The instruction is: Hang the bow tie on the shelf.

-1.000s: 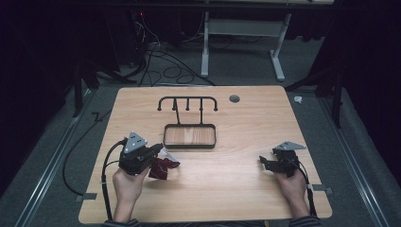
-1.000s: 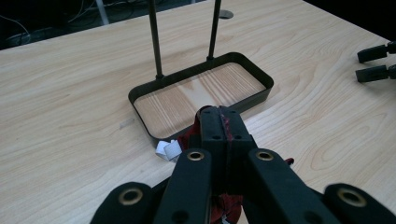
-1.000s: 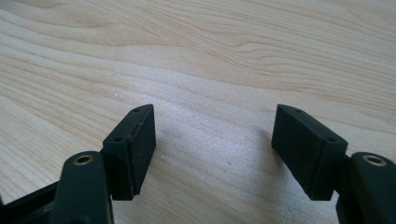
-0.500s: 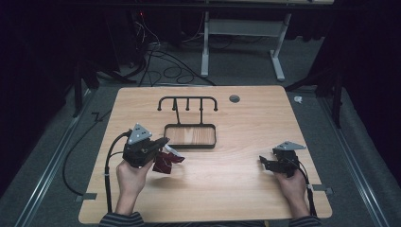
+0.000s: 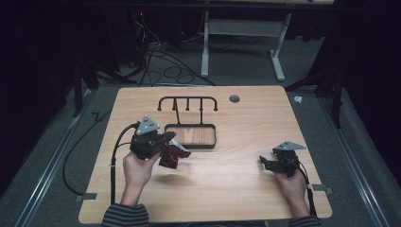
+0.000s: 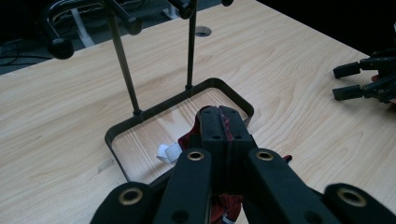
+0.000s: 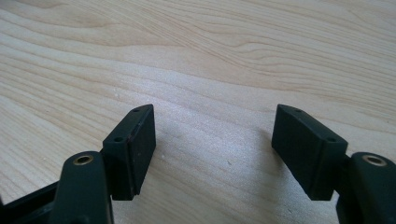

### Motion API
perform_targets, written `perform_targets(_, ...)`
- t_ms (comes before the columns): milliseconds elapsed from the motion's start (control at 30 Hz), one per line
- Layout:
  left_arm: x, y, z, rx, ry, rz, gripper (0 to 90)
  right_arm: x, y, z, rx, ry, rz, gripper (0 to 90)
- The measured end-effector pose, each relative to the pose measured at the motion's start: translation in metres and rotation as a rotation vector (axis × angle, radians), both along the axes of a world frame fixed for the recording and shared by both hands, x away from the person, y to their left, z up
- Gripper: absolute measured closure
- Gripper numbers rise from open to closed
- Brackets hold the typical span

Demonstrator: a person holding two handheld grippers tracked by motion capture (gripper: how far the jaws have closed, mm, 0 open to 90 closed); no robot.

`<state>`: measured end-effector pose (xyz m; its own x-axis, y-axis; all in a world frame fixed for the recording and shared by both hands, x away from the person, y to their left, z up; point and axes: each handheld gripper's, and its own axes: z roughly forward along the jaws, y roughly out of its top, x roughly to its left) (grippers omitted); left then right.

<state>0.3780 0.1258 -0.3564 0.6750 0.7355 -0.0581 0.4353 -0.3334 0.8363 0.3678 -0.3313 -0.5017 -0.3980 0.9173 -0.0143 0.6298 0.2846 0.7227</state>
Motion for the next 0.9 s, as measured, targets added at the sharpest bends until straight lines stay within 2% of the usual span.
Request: perform_targets(900, 0.024, -0.019, 0.018, 0.011, -0.006, -0.018, 90.0, 0.000, 0.000, 0.000, 0.000, 0.000, 0.000, 31.6)
